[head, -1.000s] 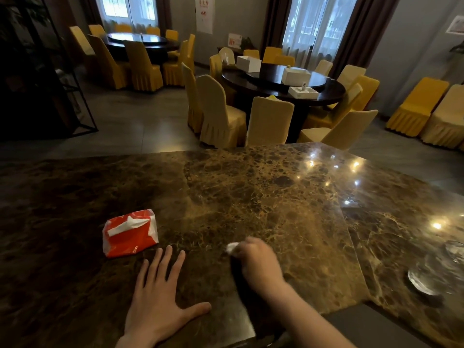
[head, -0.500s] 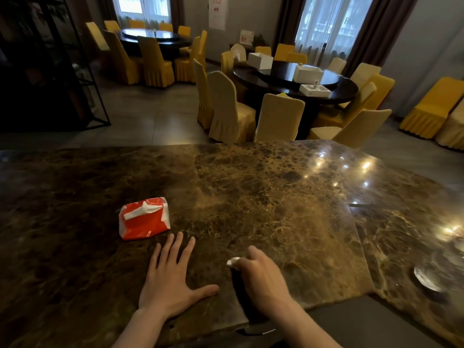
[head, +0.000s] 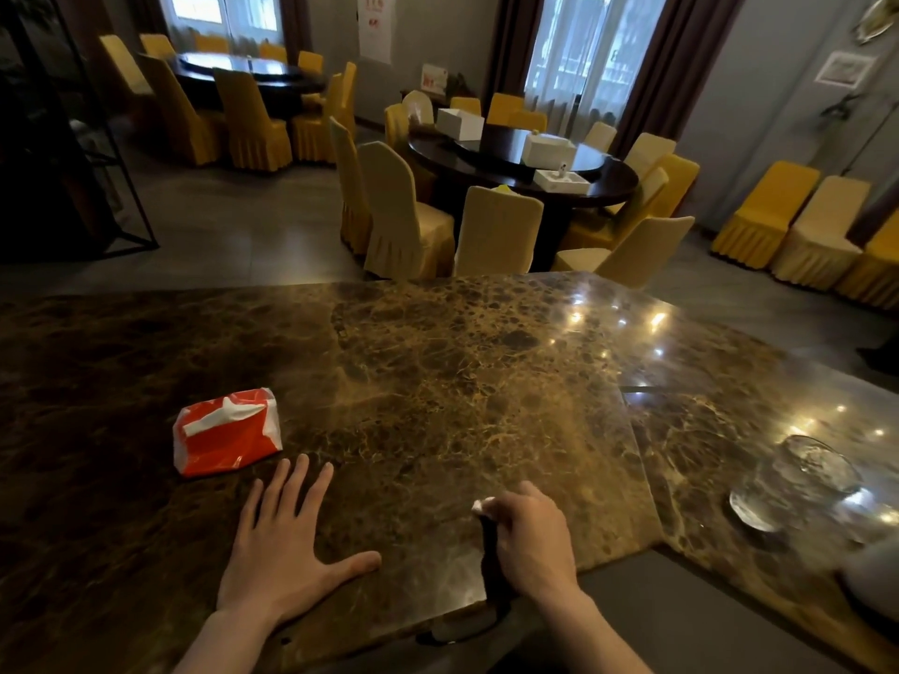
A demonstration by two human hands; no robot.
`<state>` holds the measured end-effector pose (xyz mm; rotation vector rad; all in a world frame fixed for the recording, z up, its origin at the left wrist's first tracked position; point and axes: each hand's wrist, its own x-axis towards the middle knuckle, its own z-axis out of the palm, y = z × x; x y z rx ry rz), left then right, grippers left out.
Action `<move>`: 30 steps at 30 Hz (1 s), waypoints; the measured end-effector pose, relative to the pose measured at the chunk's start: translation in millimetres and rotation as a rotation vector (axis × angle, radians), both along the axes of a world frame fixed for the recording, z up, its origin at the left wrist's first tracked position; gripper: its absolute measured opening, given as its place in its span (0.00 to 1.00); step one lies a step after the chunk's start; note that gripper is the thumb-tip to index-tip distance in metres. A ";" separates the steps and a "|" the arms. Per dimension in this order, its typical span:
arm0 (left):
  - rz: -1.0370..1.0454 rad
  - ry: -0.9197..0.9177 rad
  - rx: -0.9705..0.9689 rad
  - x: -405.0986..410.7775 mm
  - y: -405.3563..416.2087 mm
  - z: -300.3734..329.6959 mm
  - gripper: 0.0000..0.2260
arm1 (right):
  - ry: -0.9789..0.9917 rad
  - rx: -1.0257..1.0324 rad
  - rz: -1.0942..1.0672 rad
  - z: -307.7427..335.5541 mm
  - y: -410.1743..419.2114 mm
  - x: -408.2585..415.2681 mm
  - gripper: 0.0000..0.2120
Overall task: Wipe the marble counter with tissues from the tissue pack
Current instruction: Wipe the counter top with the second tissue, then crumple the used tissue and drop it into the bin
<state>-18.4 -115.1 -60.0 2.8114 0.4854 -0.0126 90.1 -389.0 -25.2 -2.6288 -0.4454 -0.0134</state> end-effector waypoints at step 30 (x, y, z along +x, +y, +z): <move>0.148 -0.038 0.015 -83.6 57.2 7.0 0.42 | 0.846 0.622 0.392 57.3 55.9 -126.4 0.12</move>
